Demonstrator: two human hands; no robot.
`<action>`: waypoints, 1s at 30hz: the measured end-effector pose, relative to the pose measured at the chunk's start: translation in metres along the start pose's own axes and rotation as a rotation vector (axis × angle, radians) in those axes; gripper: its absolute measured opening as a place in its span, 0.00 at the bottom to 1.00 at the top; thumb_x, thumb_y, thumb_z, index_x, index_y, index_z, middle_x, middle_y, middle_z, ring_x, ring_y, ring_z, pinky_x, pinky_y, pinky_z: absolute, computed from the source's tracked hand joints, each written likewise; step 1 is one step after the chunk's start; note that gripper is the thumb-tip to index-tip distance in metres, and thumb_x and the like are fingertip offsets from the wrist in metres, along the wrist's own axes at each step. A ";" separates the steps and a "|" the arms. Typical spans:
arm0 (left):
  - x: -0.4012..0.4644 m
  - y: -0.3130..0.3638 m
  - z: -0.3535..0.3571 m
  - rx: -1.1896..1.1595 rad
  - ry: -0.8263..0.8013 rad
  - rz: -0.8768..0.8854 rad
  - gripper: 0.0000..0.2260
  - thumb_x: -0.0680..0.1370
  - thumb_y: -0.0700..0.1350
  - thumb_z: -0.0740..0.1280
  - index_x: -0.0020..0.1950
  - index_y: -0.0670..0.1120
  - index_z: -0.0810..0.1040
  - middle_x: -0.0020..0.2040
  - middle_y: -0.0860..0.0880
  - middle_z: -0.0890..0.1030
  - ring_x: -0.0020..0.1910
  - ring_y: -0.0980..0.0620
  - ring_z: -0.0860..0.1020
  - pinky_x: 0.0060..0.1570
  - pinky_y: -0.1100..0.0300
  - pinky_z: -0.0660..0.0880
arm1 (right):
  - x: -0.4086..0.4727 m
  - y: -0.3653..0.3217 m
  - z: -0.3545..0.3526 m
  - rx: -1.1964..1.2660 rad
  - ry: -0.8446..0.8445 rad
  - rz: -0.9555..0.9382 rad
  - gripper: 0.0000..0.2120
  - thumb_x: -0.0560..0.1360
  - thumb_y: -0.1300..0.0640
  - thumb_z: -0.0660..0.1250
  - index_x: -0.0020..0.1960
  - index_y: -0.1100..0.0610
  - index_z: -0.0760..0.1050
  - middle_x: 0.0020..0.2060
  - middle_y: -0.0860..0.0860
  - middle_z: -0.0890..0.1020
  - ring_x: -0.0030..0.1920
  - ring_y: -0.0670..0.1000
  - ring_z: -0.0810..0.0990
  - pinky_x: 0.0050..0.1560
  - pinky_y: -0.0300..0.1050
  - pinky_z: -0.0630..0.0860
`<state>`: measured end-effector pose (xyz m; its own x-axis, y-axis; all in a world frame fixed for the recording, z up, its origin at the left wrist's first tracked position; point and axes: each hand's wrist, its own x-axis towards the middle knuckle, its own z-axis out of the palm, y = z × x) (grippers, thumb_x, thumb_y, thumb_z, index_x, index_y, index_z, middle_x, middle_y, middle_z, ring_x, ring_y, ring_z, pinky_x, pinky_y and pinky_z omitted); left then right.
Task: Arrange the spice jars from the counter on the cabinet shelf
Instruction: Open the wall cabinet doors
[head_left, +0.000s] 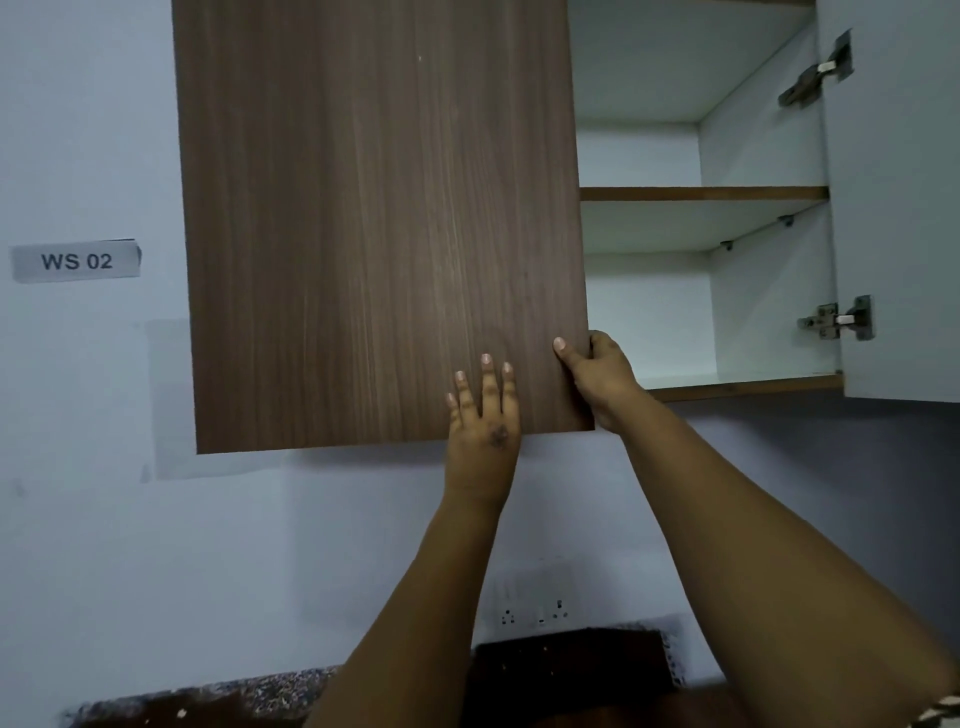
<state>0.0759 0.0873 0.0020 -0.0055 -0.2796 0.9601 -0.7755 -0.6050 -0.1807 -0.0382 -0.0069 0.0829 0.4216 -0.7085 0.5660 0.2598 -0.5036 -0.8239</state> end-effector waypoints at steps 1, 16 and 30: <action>-0.002 0.002 -0.010 0.002 -0.010 -0.002 0.26 0.73 0.34 0.66 0.72 0.38 0.70 0.70 0.36 0.71 0.63 0.30 0.74 0.57 0.42 0.76 | -0.011 -0.007 -0.003 -0.016 0.014 -0.008 0.22 0.79 0.47 0.64 0.68 0.58 0.68 0.63 0.54 0.76 0.58 0.55 0.76 0.57 0.51 0.76; -0.065 -0.012 -0.231 -0.411 -0.042 -0.250 0.33 0.72 0.28 0.67 0.75 0.36 0.60 0.73 0.36 0.66 0.70 0.35 0.69 0.59 0.45 0.77 | -0.246 -0.160 -0.001 -0.321 0.166 -0.194 0.20 0.78 0.50 0.66 0.66 0.57 0.67 0.59 0.55 0.78 0.58 0.57 0.78 0.53 0.47 0.74; -0.123 -0.068 -0.420 -0.781 0.128 -0.405 0.03 0.72 0.35 0.72 0.45 0.39 0.80 0.37 0.52 0.78 0.33 0.63 0.74 0.38 0.77 0.68 | -0.377 -0.249 0.091 -0.474 0.165 -0.353 0.13 0.77 0.55 0.66 0.59 0.57 0.69 0.50 0.53 0.79 0.48 0.54 0.78 0.43 0.42 0.69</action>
<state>-0.1355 0.4758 -0.0144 0.3286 -0.0408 0.9436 -0.9422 0.0550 0.3305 -0.1821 0.4303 0.0722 0.2303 -0.5070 0.8306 -0.0715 -0.8601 -0.5051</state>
